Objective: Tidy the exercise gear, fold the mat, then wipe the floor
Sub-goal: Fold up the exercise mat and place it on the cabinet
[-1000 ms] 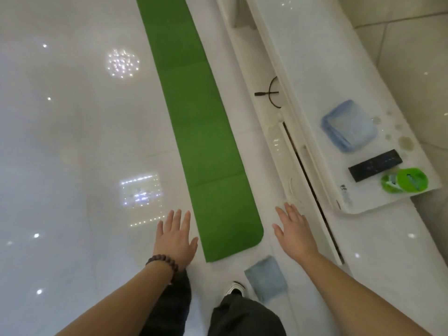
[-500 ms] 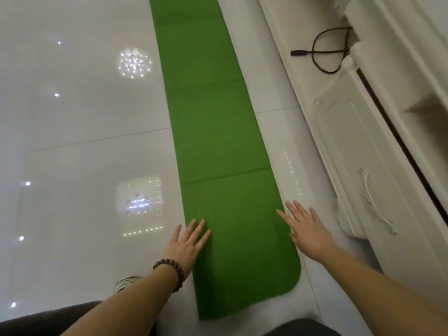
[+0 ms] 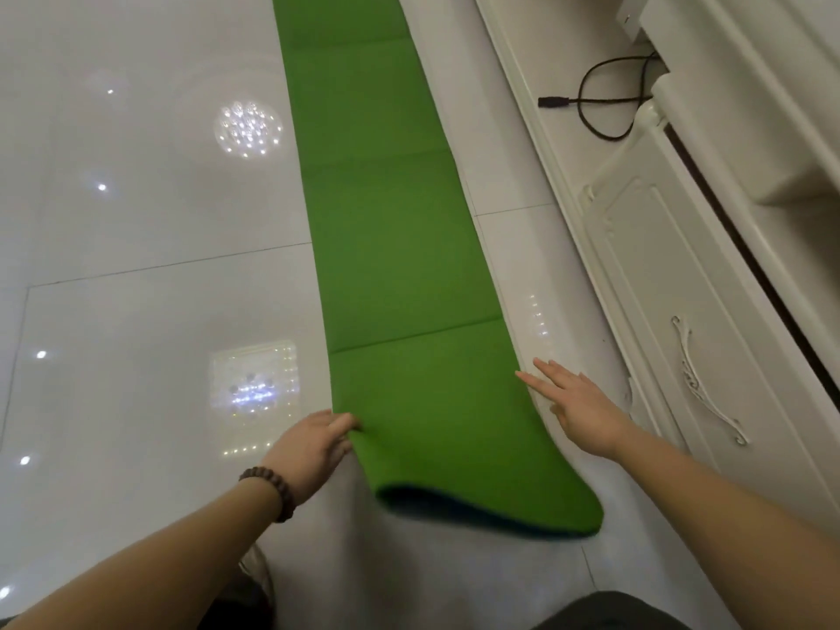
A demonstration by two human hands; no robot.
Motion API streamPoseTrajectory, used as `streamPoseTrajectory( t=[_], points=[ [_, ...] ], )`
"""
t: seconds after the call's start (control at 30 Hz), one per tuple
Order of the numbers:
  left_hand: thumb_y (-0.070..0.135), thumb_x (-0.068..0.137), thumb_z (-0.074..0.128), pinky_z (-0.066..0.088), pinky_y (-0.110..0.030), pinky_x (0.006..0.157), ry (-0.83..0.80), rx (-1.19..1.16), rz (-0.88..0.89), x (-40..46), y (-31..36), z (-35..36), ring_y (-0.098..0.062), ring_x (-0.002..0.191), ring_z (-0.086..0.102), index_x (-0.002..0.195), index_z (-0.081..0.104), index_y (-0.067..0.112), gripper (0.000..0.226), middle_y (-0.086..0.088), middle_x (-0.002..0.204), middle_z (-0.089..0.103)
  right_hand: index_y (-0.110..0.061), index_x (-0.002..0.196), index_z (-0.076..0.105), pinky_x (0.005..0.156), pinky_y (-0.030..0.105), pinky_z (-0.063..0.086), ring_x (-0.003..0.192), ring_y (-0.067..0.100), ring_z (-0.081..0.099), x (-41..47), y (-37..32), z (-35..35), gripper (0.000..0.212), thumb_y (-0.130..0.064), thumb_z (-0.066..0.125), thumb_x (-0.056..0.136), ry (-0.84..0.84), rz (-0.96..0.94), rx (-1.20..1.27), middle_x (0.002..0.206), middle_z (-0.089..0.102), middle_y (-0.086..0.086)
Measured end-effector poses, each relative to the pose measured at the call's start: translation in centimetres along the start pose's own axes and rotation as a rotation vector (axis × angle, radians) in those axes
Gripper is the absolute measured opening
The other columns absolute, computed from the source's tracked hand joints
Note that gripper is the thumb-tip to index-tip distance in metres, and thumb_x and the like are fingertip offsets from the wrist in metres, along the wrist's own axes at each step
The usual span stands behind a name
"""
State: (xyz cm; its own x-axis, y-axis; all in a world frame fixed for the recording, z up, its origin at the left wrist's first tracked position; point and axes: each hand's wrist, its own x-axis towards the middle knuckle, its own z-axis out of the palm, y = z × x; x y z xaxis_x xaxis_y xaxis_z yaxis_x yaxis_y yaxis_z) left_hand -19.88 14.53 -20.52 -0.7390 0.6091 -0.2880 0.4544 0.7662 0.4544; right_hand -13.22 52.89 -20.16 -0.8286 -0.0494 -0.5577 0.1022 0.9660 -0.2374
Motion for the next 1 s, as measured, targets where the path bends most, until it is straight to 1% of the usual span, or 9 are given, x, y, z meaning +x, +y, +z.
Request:
streamPoseTrajectory(
  t=[0.1, 0.17, 0.27, 0.33, 0.53, 0.6, 0.7, 0.8, 1.0],
  points=[
    [0.019, 0.097, 0.044, 0.036, -0.030, 0.067, 0.130, -0.176, -0.253, 1.0, 1.4, -2.6, -0.032, 0.089, 0.060, 0.113, 0.059, 0.007, 0.025, -0.013, 0.097, 0.067, -0.043, 0.145, 0.011, 0.117, 0.032, 0.015, 0.145, 0.016, 0.010, 0.1, 1.3, -1.8, 0.080, 0.001, 0.046, 0.088, -0.003, -0.020, 0.074, 0.158, 0.008, -0.004],
    [0.022, 0.099, 0.040, 0.037, -0.030, 0.068, 0.251, -0.310, -0.333, 1.8, 2.1, -4.0, -0.027, 0.080, 0.056, 0.116, 0.057, 0.010, 0.027, -0.010, 0.090, 0.064, -0.036, 0.142, 0.025, 0.109, 0.018, 0.025, 0.139, 0.022, 0.030, -0.1, 1.1, -3.2, 0.067, -0.016, 0.059, 0.089, 0.012, 0.037, 0.208, 0.151, 0.030, 0.003],
    [0.024, 0.100, 0.038, 0.038, -0.031, 0.073, 0.360, -0.444, -0.446, 3.1, 2.8, -5.9, -0.024, 0.083, 0.054, 0.116, 0.056, 0.009, 0.028, -0.011, 0.098, 0.063, -0.017, 0.137, 0.042, 0.094, 0.022, 0.035, 0.119, 0.021, 0.050, 0.0, -0.8, -5.4, 0.062, -0.029, 0.070, 0.083, 0.111, 0.056, 0.359, 0.133, 0.052, 0.005],
    [0.024, 0.100, 0.038, 0.039, -0.032, 0.075, 0.407, -0.489, -0.501, 3.9, 3.6, -7.4, -0.028, 0.091, 0.056, 0.113, 0.055, 0.007, 0.028, -0.013, 0.103, 0.063, -0.014, 0.130, 0.050, 0.088, 0.023, 0.035, 0.109, 0.020, 0.055, 0.4, -2.5, -7.4, 0.049, -0.031, 0.064, 0.087, 0.231, 0.077, 0.547, 0.125, 0.059, 0.006],
    [0.029, 0.101, 0.033, 0.036, -0.033, 0.068, 0.515, -0.532, -0.602, 6.7, 5.4, -13.1, -0.029, 0.082, 0.053, 0.098, 0.042, 0.005, 0.026, -0.009, 0.089, 0.054, -0.016, 0.122, 0.054, 0.095, 0.032, 0.043, 0.109, 0.021, 0.057, 3.5, -5.7, -13.1, 0.031, -0.023, 0.058, 0.092, 0.412, 0.125, 0.933, 0.113, 0.062, 0.001],
    [0.026, 0.101, 0.035, 0.036, -0.033, 0.067, 0.549, -0.560, -0.609, 8.3, 5.0, -14.8, -0.027, 0.080, 0.052, 0.097, 0.038, 0.007, 0.019, -0.008, 0.087, 0.052, -0.021, 0.112, 0.053, 0.092, 0.036, 0.048, 0.104, 0.022, 0.060, 5.4, -6.3, -14.4, 0.022, -0.025, 0.059, 0.091, 0.443, 0.166, 0.953, 0.108, 0.063, 0.001],
    [0.019, 0.097, 0.043, 0.045, -0.035, 0.080, 0.576, -0.677, -0.581, 10.8, 3.4, -16.3, -0.024, 0.091, 0.054, 0.118, 0.040, 0.009, 0.024, -0.005, 0.102, 0.054, -0.018, 0.102, 0.053, 0.088, 0.046, 0.052, 0.096, 0.027, 0.063, 8.8, -7.1, -16.0, 0.018, -0.028, 0.061, 0.089, 0.516, 0.226, 0.896, 0.101, 0.065, 0.006],
    [0.013, 0.090, 0.055, 0.045, -0.037, 0.096, 0.540, -0.751, -0.558, 12.6, 1.5, -17.1, -0.021, 0.107, 0.054, 0.131, 0.036, 0.012, 0.045, -0.004, 0.119, 0.054, -0.014, 0.106, 0.054, 0.085, 0.046, 0.052, 0.095, 0.029, 0.062, 11.5, -8.6, -17.3, 0.024, -0.030, 0.060, 0.089, 0.556, 0.293, 0.811, 0.105, 0.065, 0.009],
    [0.016, 0.089, 0.060, 0.042, -0.039, 0.101, 0.435, -0.772, -0.625, 16.1, -2.0, -18.2, -0.027, 0.120, 0.052, 0.132, 0.038, 0.011, 0.048, -0.008, 0.130, 0.053, -0.009, 0.116, 0.054, 0.082, 0.040, 0.050, 0.099, 0.032, 0.060, 15.5, -10.1, -19.6, 0.034, -0.028, 0.061, 0.089, 0.524, 0.408, 0.674, 0.111, 0.064, 0.013]
  ],
)
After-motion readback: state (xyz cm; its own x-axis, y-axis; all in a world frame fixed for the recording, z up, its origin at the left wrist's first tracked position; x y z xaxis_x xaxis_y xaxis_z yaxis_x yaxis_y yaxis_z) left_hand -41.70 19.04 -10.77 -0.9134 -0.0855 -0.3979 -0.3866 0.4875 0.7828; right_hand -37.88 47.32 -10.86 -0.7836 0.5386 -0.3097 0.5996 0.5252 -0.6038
